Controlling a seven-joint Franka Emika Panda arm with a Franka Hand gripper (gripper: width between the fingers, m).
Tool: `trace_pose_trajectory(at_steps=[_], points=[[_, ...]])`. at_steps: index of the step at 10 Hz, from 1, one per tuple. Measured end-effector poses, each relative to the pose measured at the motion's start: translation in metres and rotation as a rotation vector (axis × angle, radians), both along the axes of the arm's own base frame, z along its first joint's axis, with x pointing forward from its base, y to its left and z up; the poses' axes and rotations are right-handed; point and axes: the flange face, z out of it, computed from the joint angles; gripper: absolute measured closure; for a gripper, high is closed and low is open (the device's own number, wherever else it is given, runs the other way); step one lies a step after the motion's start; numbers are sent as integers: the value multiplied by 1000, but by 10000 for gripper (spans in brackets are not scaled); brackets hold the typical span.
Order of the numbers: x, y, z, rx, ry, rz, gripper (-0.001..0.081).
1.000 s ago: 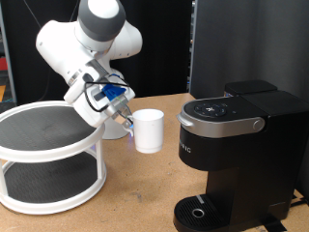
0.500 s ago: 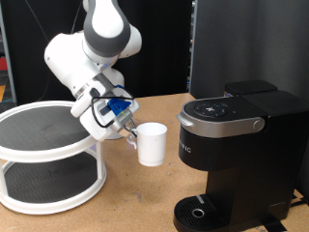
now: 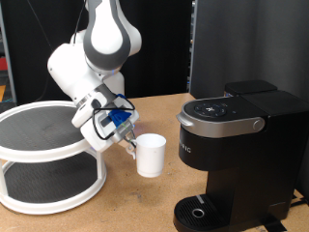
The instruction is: Make a cup of coffee with the keurig machine
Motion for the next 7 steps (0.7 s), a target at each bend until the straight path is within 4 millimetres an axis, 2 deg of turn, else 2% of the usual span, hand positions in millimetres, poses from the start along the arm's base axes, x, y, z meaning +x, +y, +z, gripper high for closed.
trace_pose_trajectory(at_steps=[7], points=[[3, 10, -27, -36, 26, -11, 730]])
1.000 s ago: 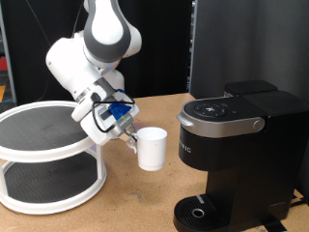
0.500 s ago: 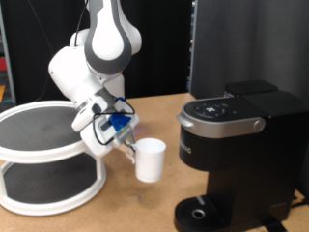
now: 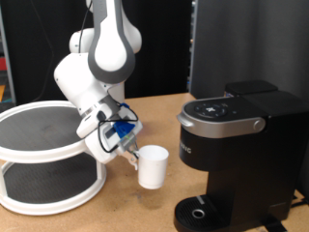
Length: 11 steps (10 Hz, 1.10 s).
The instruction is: Make a cup of coffee with the keurig machine
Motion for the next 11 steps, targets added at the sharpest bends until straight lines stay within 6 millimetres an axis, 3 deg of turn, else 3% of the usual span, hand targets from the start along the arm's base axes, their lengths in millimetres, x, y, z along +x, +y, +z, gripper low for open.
trace_pose_trajectory(at_steps=[6, 11], points=[[20, 21, -13, 4, -9, -30, 730], [48, 40, -16, 14, -28, -55, 730]])
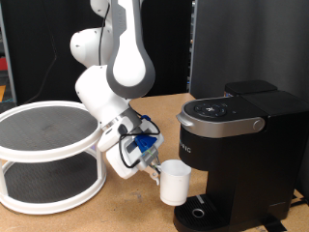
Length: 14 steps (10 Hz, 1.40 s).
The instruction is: Make a cup of coffee with the keurig machine
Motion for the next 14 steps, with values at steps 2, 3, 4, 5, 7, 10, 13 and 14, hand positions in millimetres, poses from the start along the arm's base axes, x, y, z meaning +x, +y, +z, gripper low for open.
trace_pose_trajectory(at_steps=[2, 3, 4, 5, 7, 10, 13, 14], points=[[12, 7, 0, 2, -11, -1, 730], [17, 10, 1, 6, -17, -4, 730], [21, 14, 1, 11, -21, -9, 730], [23, 18, 1, 15, -27, -9, 730], [24, 26, 0, 17, -34, 4, 730], [21, 37, -7, 14, -33, 20, 730], [18, 45, -16, 10, -37, 19, 730], [17, 47, -19, 10, -35, 18, 730]])
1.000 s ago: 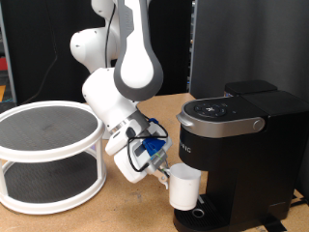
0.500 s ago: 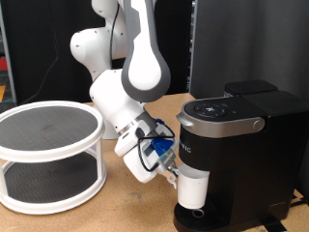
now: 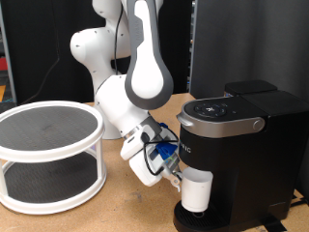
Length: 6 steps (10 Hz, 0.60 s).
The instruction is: Make a cup of coffee with the keurig machine
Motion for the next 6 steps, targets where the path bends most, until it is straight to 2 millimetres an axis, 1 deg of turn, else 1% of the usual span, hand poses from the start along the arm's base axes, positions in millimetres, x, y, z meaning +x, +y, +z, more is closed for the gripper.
trace_pose_trajectory(at_steps=[3, 5, 6], points=[[-2, 5, -4, -1, 0, 3, 730], [-3, 6, -9, -6, 6, 7, 450], [-4, 7, -9, -6, -1, 4, 450]])
